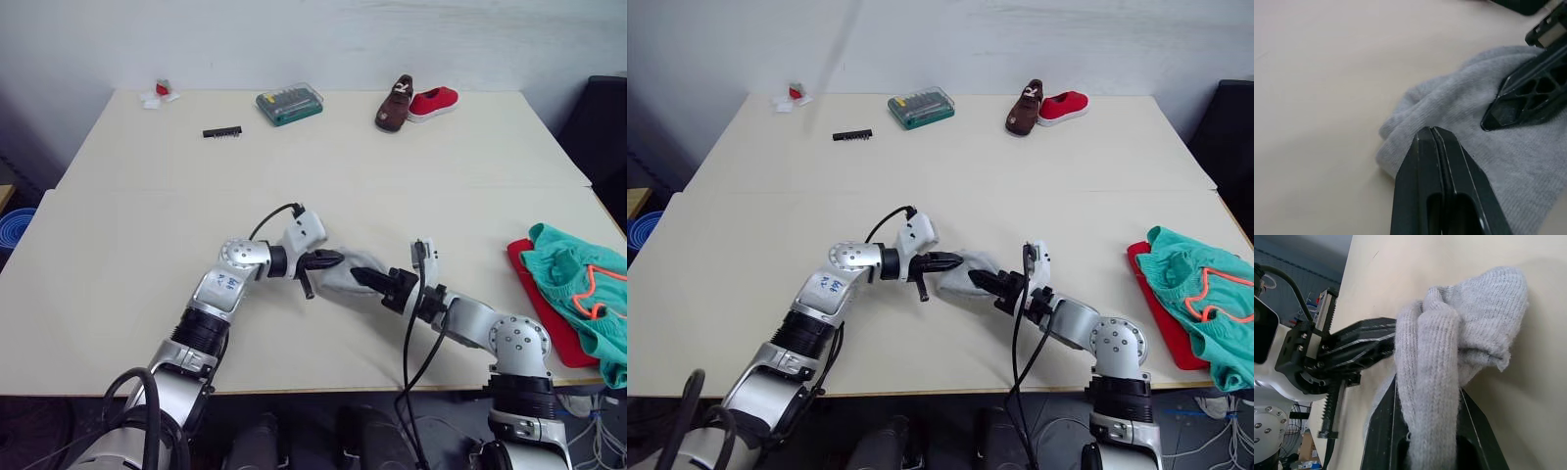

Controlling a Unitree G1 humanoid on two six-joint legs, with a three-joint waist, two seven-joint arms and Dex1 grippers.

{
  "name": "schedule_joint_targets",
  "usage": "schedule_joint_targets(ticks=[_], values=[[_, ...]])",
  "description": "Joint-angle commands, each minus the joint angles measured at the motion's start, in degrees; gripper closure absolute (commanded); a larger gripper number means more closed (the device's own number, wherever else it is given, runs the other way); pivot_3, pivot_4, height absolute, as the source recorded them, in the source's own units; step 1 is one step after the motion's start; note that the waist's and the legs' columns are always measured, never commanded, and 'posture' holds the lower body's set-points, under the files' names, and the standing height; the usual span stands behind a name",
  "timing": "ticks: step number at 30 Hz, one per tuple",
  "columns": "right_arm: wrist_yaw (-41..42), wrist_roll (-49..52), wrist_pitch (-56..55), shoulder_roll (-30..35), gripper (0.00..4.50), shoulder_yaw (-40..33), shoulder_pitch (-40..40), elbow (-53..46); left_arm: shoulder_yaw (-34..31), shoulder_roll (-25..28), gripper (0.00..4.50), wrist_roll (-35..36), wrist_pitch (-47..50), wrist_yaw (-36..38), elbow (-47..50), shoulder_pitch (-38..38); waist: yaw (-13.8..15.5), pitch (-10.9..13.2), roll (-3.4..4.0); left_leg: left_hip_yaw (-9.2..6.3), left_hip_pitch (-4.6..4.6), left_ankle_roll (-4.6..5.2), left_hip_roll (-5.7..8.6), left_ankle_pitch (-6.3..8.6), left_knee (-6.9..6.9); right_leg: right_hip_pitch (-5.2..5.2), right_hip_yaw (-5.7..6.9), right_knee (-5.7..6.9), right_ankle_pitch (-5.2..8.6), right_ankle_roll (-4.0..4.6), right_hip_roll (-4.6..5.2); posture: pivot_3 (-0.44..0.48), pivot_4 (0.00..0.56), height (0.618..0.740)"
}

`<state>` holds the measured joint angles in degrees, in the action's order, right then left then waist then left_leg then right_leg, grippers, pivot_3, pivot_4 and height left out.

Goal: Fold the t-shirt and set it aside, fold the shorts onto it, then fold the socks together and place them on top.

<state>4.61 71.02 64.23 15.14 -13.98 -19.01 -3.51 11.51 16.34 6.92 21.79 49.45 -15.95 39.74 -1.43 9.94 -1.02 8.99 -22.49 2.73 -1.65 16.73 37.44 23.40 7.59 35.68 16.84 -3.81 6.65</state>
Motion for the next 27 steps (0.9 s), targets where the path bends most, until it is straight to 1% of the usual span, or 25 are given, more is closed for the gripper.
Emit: schedule_joint_targets(ticks=[1, 4, 6, 7, 8, 9, 10, 12, 14, 16, 18, 20, 23, 27], values=[[-1.2, 1.6, 1.7, 3.0, 4.46, -3.2, 3.1, -3.1, -4.8, 2.1, 3.60, 7.5, 2.0, 5.5, 6.1, -0.3, 0.2, 0.0, 0.08, 0.00, -0.04, -0.01, 0.01, -0.01, -0.01, 0.03, 0.01, -0.02, 0.00, 0.00, 0.00, 0.000, 0.150, 0.740], [-1.9, 7.0, 2.9, 6.6, 4.46, -6.1, 5.7, -8.9, -7.6, 4.8, 2.62, 14.7, 6.2, 11.5, 10.4, -1.0, 0.7, 0.2, 0.28, 0.00, -0.34, -0.02, 0.03, -0.01, -0.03, 0.27, 0.02, -0.09, 0.00, 0.00, 0.00, 0.000, 0.150, 0.740], [-3.5, 15.5, 2.8, 11.8, 4.46, -11.3, 9.6, -14.3, -8.5, 7.0, 1.97, 19.4, 10.7, 15.7, 13.2, -0.8, 1.1, 0.3, 0.42, -0.01, -0.56, -0.01, 0.03, -0.01, -0.03, 0.39, 0.08, -0.05, 0.00, -0.01, -0.03, 0.000, 0.150, 0.740], [-4.5, 19.9, 2.2, 14.5, 4.46, -14.0, 11.8, -16.4, -8.5, 7.8, 1.69, 21.1, 12.3, 17.0, 14.2, -0.5, 1.4, 0.3, 0.58, -0.01, -0.64, 0.00, 0.04, -0.01, 0.00, 0.43, 0.10, -0.04, 0.00, -0.02, -0.04, 0.000, 0.150, 0.740], [-5.3, 23.5, 1.3, 17.0, 4.46, -16.1, 13.9, -18.0, -8.4, 8.3, 1.30, 22.5, 13.9, 17.9, 15.2, -0.2, 1.5, 0.4, 0.62, -0.01, -0.71, 0.04, 0.06, -0.01, 0.01, 0.44, 0.12, -0.07, 0.00, -0.02, -0.06, 0.000, 0.150, 0.740], [-6.2, 27.2, 0.2, 19.3, 4.46, -18.2, 16.3, -19.1, -8.2, 8.7, 1.03, 23.7, 14.9, 18.8, 16.1, 0.2, 1.5, 0.4, 0.62, -0.01, -0.71, 0.07, 0.09, 0.01, 0.01, 0.42, 0.12, -0.11, 0.00, -0.04, -0.07, 0.000, 0.150, 0.740], [-6.8, 31.0, -0.9, 21.8, 4.46, -21.1, 19.2, -20.0, -7.9, 9.1, 0.67, 24.8, 16.0, 19.8, 17.1, 0.6, 1.5, 0.4, 0.61, -0.01, -0.71, 0.10, 0.09, 0.02, 0.03, 0.39, 0.13, -0.15, -0.01, -0.07, -0.08, 0.000, 0.150, 0.740], [-7.9, 37.6, -3.1, 26.4, 4.46, -28.6, 25.8, -21.0, -7.3, 9.8, 0.06, 27.1, 18.0, 22.1, 18.9, 1.6, 1.9, 0.4, 0.58, -0.01, -0.70, 0.15, 0.09, 0.05, 0.02, 0.29, 0.14, -0.29, 0.00, -0.22, -0.11, 0.000, 0.150, 0.740], [-9.0, 41.2, -5.1, 29.9, 4.46, -35.9, 31.8, -19.6, -6.8, 10.4, 0.00, 28.5, 19.0, 23.8, 20.1, 2.6, 2.3, 0.4, 0.56, -0.02, -0.68, 0.18, 0.11, 0.06, 0.00, 0.24, 0.13, -0.61, 0.00, -0.27, -0.14, 0.000, 0.150, 0.740], [-8.7, 42.0, -5.8, 32.8, 4.46, -43.1, 36.6, -15.8, -6.5, 10.5, 0.00, 29.4, 19.4, 24.4, 21.1, 3.4, 2.5, 0.4, 0.54, -0.02, -0.64, 0.19, 0.12, 0.07, 0.02, 0.21, 0.07, -0.60, -0.03, -0.32, -0.17, 0.000, 0.150, 0.740], [-8.3, 42.0, -6.0, 35.3, 4.46, -48.5, 40.2, -11.1, -6.6, 10.1, 0.00, 30.0, 19.7, 23.6, 21.8, 3.9, 2.6, 0.4, 0.52, 0.02, -0.60, 0.26, 0.14, 0.07, 0.02, 0.20, -0.04, -0.62, -0.10, -0.37, -0.19, 0.000, 0.150, 0.740], [-8.4, 41.2, -6.9, 37.5, 4.46, -52.5, 42.4, -5.4, -7.1, 9.2, 0.00, 30.2, 19.6, 21.7, 22.1, 4.1, 2.8, 0.4, 0.49, 0.03, -0.58, 0.32, 0.15, 0.04, 0.03, 0.19, -0.12, -0.63, -0.14, -0.38, -0.20, 0.000, 0.150, 0.740], [-9.1, 37.4, -10.0, 39.2, 4.46, -55.6, 42.1, 3.2, -7.1, 8.5, 0.00, 30.1, 19.3, 19.6, 22.7, 3.3, 2.7, 0.5, 0.48, 0.03, -0.59, 0.42, 0.15, 0.03, 0.03, 0.19, -0.15, -0.65, -0.16, -0.36, -0.21, 0.000, 0.150, 0.740], [-10.6, 27.7, -13.8, 40.6, 4.46, -53.0, 38.6, 14.3, -6.3, 8.2, 0.00, 29.0, 18.5, 16.9, 24.2, 1.5, 2.7, 0.5, 0.48, 0.04, -0.59, 0.30, 0.15, -0.02, 0.00, 0.21, -0.15, -0.65, -0.16, -0.36, -0.22, 0.000, 0.150, 0.740]])
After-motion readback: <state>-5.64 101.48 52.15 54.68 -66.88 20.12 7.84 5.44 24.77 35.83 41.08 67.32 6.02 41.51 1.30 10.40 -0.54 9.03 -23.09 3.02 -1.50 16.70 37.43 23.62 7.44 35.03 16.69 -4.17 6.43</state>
